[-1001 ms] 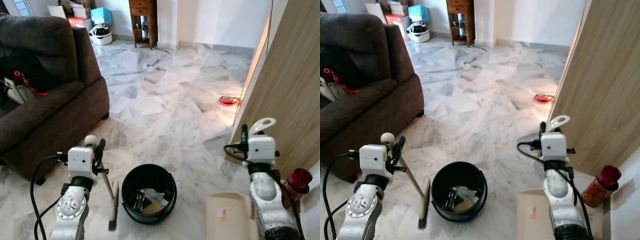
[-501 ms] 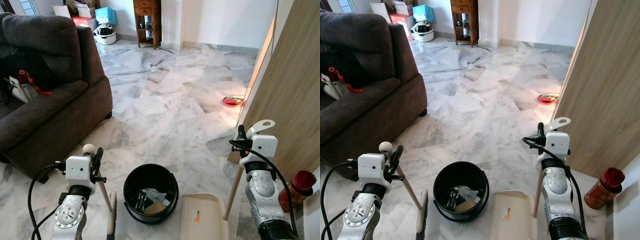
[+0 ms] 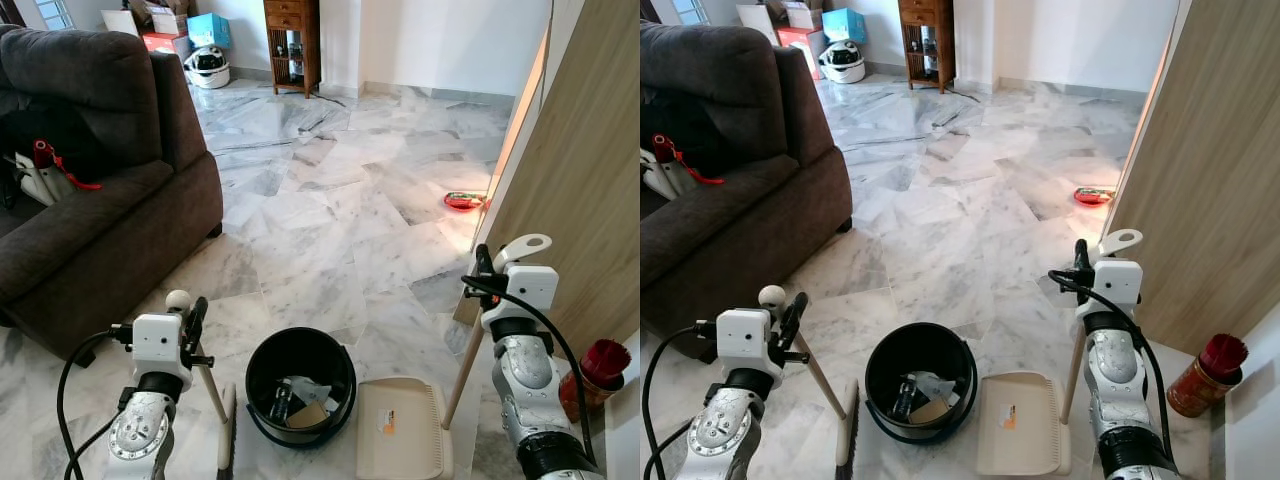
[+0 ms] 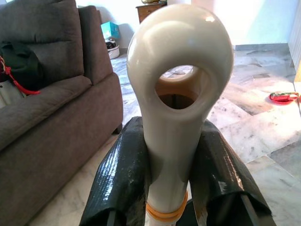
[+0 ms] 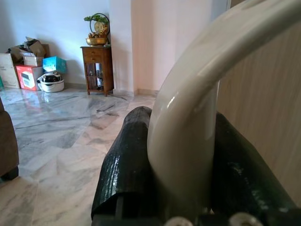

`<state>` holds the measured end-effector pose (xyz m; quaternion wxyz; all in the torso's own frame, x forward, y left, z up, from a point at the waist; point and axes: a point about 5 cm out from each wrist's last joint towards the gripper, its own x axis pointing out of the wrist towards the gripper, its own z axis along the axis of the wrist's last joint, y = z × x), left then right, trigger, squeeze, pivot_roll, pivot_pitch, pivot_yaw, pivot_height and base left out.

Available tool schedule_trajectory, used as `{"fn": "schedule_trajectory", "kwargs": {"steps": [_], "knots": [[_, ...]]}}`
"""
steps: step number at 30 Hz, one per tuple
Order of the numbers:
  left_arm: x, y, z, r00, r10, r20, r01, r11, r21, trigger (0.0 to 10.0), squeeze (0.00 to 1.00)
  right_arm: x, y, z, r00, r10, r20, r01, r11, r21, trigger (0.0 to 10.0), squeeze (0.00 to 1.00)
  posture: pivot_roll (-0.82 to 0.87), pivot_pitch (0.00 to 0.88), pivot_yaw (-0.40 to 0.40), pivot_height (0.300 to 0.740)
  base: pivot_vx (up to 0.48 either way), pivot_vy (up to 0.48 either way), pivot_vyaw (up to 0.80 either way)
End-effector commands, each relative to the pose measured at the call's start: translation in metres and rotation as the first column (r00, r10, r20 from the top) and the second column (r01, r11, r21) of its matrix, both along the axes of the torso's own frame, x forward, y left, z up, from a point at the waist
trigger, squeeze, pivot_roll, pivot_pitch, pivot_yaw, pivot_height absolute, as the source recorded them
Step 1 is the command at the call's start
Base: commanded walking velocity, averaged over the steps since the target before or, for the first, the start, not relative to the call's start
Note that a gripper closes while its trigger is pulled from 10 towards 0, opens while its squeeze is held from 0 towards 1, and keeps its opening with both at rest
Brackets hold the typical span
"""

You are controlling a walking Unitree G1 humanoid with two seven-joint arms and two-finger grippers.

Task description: Sweep floor

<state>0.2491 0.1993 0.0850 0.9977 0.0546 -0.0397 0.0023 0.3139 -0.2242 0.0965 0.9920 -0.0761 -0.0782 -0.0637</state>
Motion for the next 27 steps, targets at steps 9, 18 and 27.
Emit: {"fn": "schedule_trajectory", "kwargs": {"steps": [9, 18, 27], "knots": [[0.0013, -0.0008, 0.0101, 0.999, -0.006, 0.05, 0.006, 1.0, -0.003, 10.0, 0.0, 0.0062, 0.0047, 0.01, 0.998, 0.031, 0.05, -0.031, 1.0, -0.002, 10.0, 0.0, 0.08, 0.033, 0.064, 0.74, 0.0, 0.0, 0.0], [0.0031, -0.0034, 0.0101, 0.998, -0.021, 0.052, 0.021, 1.0, -0.002, 10.0, 0.0, 0.0079, 0.0041, 0.0125, 0.998, 0.039, 0.058, -0.039, 0.999, -0.01, 10.0, 0.0, 0.08, 0.012, 0.064, 0.74, -0.08, 0.0, 0.0], [0.0043, -0.0045, 0.0102, 0.998, -0.032, 0.052, 0.032, 0.999, -0.002, 10.0, 0.0, 0.0085, 0.0002, 0.0147, 0.997, 0.03, 0.065, -0.029, 0.999, -0.013, 10.0, 0.0, 0.07, 0.0, 0.065, 0.74, -0.273, 0.0, 0.0]]}}
